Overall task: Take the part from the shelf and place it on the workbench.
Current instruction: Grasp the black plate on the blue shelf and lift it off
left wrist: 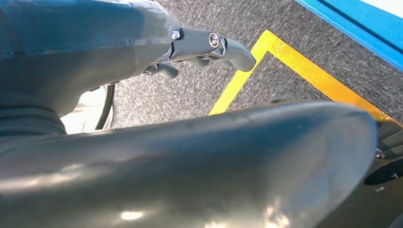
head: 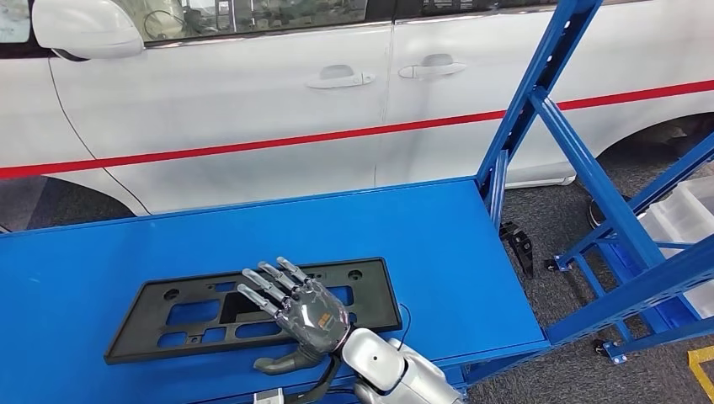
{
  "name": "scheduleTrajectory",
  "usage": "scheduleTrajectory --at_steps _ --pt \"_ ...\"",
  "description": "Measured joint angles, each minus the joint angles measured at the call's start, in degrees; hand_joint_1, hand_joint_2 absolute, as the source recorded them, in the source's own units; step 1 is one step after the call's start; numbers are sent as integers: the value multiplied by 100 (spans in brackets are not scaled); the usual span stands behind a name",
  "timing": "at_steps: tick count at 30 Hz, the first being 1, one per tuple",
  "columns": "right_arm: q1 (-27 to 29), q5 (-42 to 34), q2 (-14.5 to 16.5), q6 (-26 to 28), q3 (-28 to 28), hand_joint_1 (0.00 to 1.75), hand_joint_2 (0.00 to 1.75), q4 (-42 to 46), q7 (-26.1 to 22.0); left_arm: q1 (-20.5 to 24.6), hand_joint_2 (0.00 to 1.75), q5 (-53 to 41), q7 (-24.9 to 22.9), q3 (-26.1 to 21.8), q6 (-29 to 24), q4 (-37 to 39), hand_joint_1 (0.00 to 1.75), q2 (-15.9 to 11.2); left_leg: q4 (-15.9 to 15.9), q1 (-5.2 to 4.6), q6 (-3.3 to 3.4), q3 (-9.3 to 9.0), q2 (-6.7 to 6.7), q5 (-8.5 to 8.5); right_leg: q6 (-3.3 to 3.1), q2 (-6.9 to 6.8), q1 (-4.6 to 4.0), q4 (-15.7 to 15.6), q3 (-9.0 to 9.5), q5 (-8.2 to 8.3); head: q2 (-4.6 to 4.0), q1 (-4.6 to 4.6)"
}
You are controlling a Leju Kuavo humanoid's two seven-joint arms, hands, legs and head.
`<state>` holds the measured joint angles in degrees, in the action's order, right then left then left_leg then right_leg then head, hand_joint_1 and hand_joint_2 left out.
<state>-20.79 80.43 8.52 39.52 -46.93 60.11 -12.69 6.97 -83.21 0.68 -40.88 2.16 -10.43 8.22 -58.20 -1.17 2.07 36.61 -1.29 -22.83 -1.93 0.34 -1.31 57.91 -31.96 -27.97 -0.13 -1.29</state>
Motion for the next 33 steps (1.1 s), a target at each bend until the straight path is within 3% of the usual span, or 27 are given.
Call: scheduleTrajectory --at_steps 4,20,24,28,33 --pt "-18 -9 35 0 -28 0 175 -85 -7 0 0 0 0 -8 -1 0 0 0 0 -1 0 0 0 0 0 0 1 0 0 0 0 0" --pt "-117 -271 84 0 -199 0 175 -446 -118 -9 0 -40 2 -63 -46 0 0 0 0 -1 0 -1 0 -1 0 0 0 0 0 0 0 0" --pt "-178 -268 84 -1 -264 175 175 -585 32 -8 0 -73 2 -63 -46 0 0 0 0 -1 -1 -1 0 -1 0 0 0 0 0 0 0 0" --pt "-190 71 81 2 -313 175 175 -647 442 0 0 -133 0 -63 -30 0 0 0 0 -1 -1 -2 0 -1 0 0 0 0 0 0 0 0" --pt "-184 210 67 -18 -333 175 175 -657 563 14 0 -173 -2 -63 -3 0 0 2 -1 -1 0 -2 1 -1 0 0 1 -1 0 0 0 0"
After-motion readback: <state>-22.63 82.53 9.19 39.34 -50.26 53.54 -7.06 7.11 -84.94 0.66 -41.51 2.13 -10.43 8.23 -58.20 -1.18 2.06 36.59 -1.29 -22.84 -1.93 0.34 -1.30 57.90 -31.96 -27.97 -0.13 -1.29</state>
